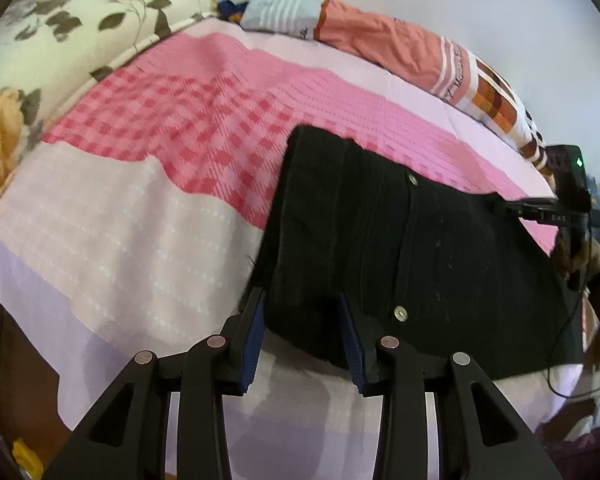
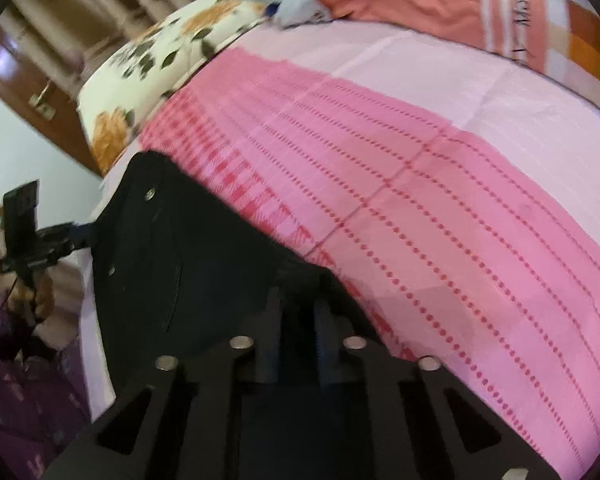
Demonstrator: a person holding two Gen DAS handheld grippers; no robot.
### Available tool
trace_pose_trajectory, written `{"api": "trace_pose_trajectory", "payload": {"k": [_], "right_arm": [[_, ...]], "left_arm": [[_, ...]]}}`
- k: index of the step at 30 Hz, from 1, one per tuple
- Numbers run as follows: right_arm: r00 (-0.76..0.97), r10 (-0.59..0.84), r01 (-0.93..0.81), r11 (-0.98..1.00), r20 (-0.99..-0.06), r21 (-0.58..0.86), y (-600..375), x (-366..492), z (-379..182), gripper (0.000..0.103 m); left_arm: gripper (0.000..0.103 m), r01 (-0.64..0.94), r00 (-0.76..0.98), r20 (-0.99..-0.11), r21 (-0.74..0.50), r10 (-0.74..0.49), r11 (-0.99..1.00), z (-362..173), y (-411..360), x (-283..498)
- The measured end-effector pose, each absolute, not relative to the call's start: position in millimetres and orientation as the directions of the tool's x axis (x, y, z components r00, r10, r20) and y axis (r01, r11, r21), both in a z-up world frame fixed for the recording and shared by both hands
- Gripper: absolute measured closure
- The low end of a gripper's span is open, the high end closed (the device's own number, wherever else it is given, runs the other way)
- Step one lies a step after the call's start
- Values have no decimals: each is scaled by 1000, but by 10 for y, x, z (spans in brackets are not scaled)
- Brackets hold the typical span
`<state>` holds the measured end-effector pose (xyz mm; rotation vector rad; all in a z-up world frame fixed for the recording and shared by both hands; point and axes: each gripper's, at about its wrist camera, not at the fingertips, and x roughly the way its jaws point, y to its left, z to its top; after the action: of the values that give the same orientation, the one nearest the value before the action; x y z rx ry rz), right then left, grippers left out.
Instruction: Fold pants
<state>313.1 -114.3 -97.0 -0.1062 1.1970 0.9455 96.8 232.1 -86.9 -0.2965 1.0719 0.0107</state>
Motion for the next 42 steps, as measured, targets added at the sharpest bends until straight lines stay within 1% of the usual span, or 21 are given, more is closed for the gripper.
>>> {"api": "trace_pose_trajectory", "payload": {"k": [6, 8, 11, 13, 16, 20, 21, 23, 24, 27, 28, 30, 31, 32, 33, 35, 36, 38, 39, 41, 42], "right_arm": [[166, 581, -630, 684, -797, 368, -1251, 3120, -906, 96], [185, 602, -594, 698, -777, 400, -1334, 3211, -928, 100], [210, 620, -549, 714, -756, 434, -1412, 3322, -1011, 100], [225, 567, -552, 744, -792, 376, -1393, 3322, -1136, 101], [263, 559, -553, 755, -786, 352, -1391, 3318, -1093, 102], [298, 543, -503, 788, -785, 355, -1472, 3380, -1090, 103], [312, 539, -474, 802, -782, 364, -1523, 3415, -1087, 103], [350, 528, -412, 829, -774, 379, -1657, 3449, -1049, 97], [385, 520, -378, 842, -762, 384, -1752, 3437, -968, 97], [438, 603, -316, 798, -667, 513, -2129, 3216, -635, 94], [429, 641, -319, 767, -636, 557, -2248, 3064, -523, 91], [411, 687, -336, 725, -599, 601, -2483, 2650, -340, 79], [403, 699, -336, 714, -591, 614, -2594, 2439, -287, 67], [399, 702, -329, 710, -590, 622, -2685, 2245, -248, 61], [406, 693, -312, 718, -596, 622, -2837, 1981, -213, 60], [464, 642, -247, 756, -611, 606, -3201, 1465, -190, 60], [510, 585, -177, 788, -630, 589, -3466, 1186, -217, 60], [584, 465, 1, 819, -665, 574, -4023, 669, -364, 59], [614, 397, 131, 801, -683, 584, -4380, 353, -504, 59], [635, 296, 297, 759, -714, 580, -4842, -102, -691, 59], [643, 267, 333, 747, -718, 575, -4955, -229, -745, 59]], "left_arm": [[86, -215, 490, -867, -219, -89, 952, -872, 2391, 1037], [87, -225, 492, -867, -219, -83, 949, -872, 2418, 1068], [87, -219, 479, -875, -192, -65, 957, -934, 2392, 1108], [87, -217, 476, -877, -184, -60, 959, -962, 2394, 1117], [87, -219, 469, -881, -178, -56, 959, -1007, 2401, 1132], [75, -223, 475, -880, -130, -9, 966, -1024, 2383, 1156], [74, -221, 480, -877, -125, -3, 967, -1026, 2385, 1157], [73, -205, 492, -870, -119, -3, 971, -1027, 2387, 1173], [73, -199, 493, -870, -111, 2, 974, -1019, 2384, 1182], [62, -207, 507, -862, -115, 6, 971, -925, 2443, 1152], [60, -213, 521, -854, -135, -4, 968, -873, 2484, 1118], [48, -230, 535, -844, -159, -12, 960, -802, 2555, 1060], [47, -244, 540, -841, -188, -27, 951, -757, 2609, 1017], [47, -250, 544, -838, -215, -47, 944, -732, 2642, 981], [47, -255, 547, -835, -243, -68, 936, -705, 2668, 936], [47, -260, 542, -834, -283, -103, 923, -677, 2678, 831], [46, -260, 534, -838, -291, -114, 921, -681, 2664, 791], [46, -260, 506, -852, -301, -137, 917, -741, 2599, 724], [46, -259, 490, -857, -317, -158, 912, -784, 2572, 702], [46, -242, 450, -864, -359, -224, 901, -905, 2496, 680], [46, -237, 435, -870, -361, -234, 902, -947, 2459, 676]]}}
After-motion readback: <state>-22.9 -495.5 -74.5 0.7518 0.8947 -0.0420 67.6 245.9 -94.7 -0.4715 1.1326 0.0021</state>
